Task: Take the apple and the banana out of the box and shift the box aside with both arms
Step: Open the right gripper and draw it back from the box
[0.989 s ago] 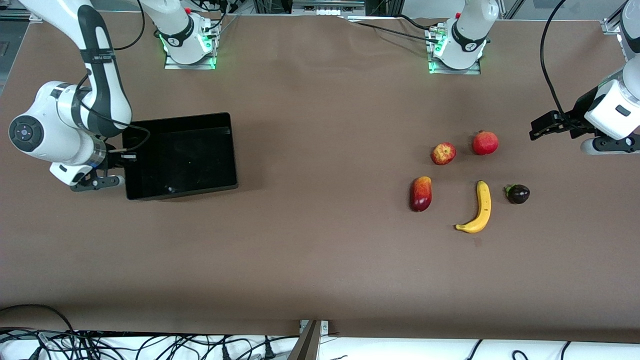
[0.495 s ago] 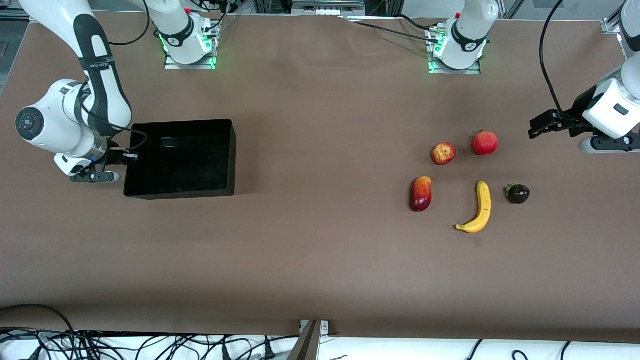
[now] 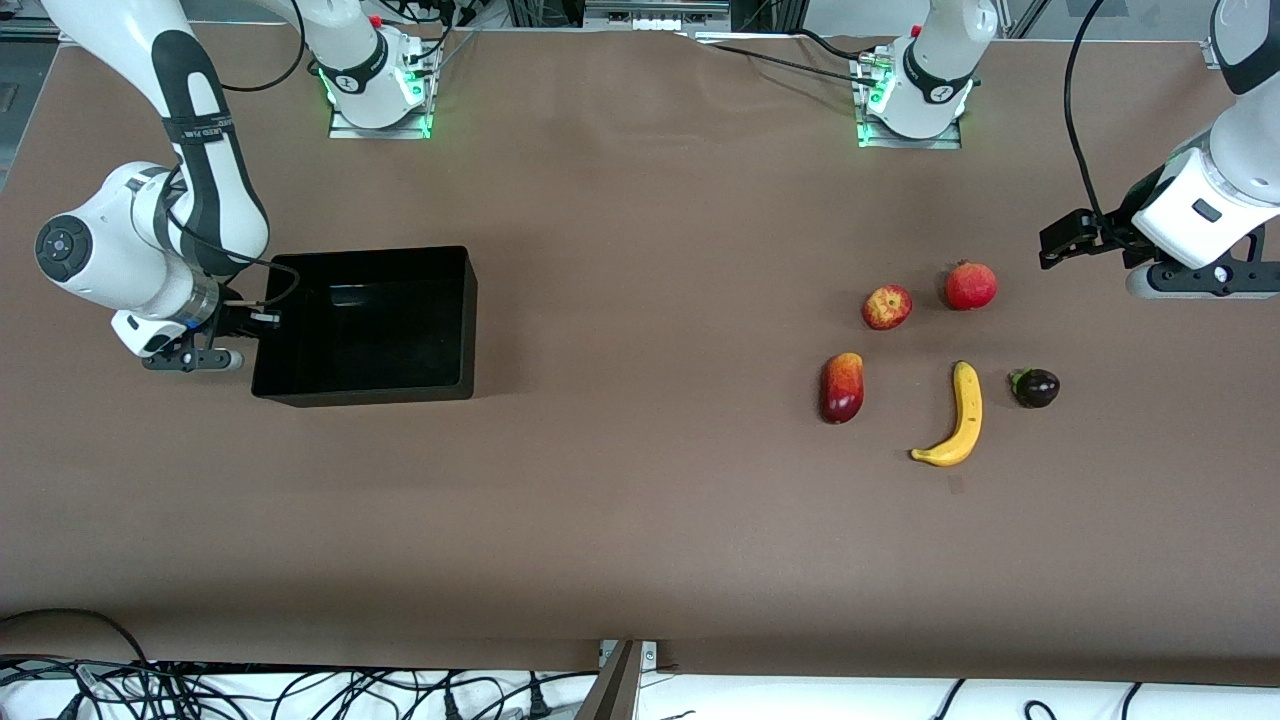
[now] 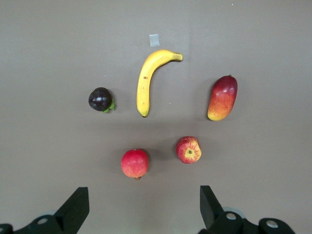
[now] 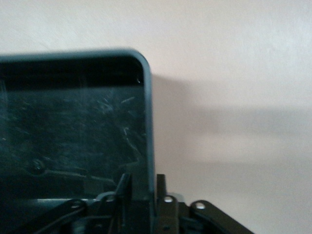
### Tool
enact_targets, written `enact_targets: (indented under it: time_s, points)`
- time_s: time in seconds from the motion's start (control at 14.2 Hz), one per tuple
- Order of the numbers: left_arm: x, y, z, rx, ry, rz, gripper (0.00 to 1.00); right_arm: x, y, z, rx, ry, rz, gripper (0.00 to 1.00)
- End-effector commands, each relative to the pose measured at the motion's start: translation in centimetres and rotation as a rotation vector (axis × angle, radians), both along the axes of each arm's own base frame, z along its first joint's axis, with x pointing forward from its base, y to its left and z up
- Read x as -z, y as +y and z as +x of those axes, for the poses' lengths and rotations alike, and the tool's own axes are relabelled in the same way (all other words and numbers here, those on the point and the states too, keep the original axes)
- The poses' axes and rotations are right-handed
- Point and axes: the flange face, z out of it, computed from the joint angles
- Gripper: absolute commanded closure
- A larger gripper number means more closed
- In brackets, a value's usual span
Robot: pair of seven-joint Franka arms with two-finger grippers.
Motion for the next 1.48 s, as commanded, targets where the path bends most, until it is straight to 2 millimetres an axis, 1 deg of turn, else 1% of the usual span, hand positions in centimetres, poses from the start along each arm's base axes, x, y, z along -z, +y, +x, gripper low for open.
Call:
enact_targets:
  time_s: [0.0,0.07,0.14,0.21,0.35,0.49,0.57,0.71,0.78,0.99,1.06,1.13,1.2,1.27,1.34,1.41]
  points:
    - [-1.4,-0.6,-0.3,0.007,-0.009,0.029,0.00,-2.7,1.8,1.9,-0.024,-0.043,0.023,0.00]
    - [-1.2,-1.0,-0.5,0.015,0.002,0.030,0.00,-4.2,2.4,2.9,-0.041,-0.048,0.033,0.00]
    - [-1.1,-1.0,-0.4,0.015,0.005,0.030,0.00,-6.1,3.8,4.1,-0.072,-0.046,0.041,0.00]
    - [-1.1,-1.0,-0.4,0.015,0.003,0.030,0.00,-8.0,4.8,5.1,-0.098,-0.038,0.041,0.00]
    - [-1.3,-1.2,-0.5,0.019,0.002,0.030,0.00,-12.3,6.7,7.0,-0.099,-0.027,-0.019,0.00]
    - [-1.2,-1.4,-0.5,0.022,0.003,0.030,0.00,-14.8,9.1,7.4,-0.108,0.002,-0.016,0.00]
    - [-1.2,-1.5,-0.5,0.024,0.003,0.032,0.00,-15.4,9.2,7.3,-0.105,0.012,-0.013,0.00]
    - [-1.3,-1.6,-0.5,0.027,0.000,0.031,0.00,-17.2,10.1,6.5,-0.120,0.013,-0.004,0.00]
    - [-1.5,-2.1,-0.6,0.036,0.002,0.030,0.00,-18.9,10.0,6.0,-0.119,0.005,-0.004,0.00]
    - [-1.3,-1.9,-0.9,0.031,0.029,0.032,0.00,-24.3,9.9,3.3,-0.142,-0.004,-0.010,0.00]
    - [-1.4,-2.0,-1.0,0.034,0.031,0.033,0.00,-25.1,9.9,2.4,-0.147,0.009,0.003,0.00]
    - [-1.4,-2.3,-1.1,0.039,0.040,0.033,0.00,-26.3,10.2,1.6,-0.165,0.017,0.005,0.00]
    - [-1.3,-2.8,-1.2,0.047,0.041,0.036,0.00,-27.0,9.7,1.0,-0.168,0.028,-0.013,0.00]
    - [-1.3,-2.9,-1.1,0.050,0.038,0.035,0.00,-28.1,10.1,0.3,-0.188,0.026,-0.024,0.00]
    - [-1.4,-3.0,-1.1,0.052,0.036,0.037,0.00,-29.1,9.6,-0.2,-0.187,0.018,-0.028,0.00]
    - [-1.4,-2.9,-1.1,0.052,0.037,0.040,0.00,-29.6,9.3,-0.6,-0.184,0.018,-0.028,0.00]
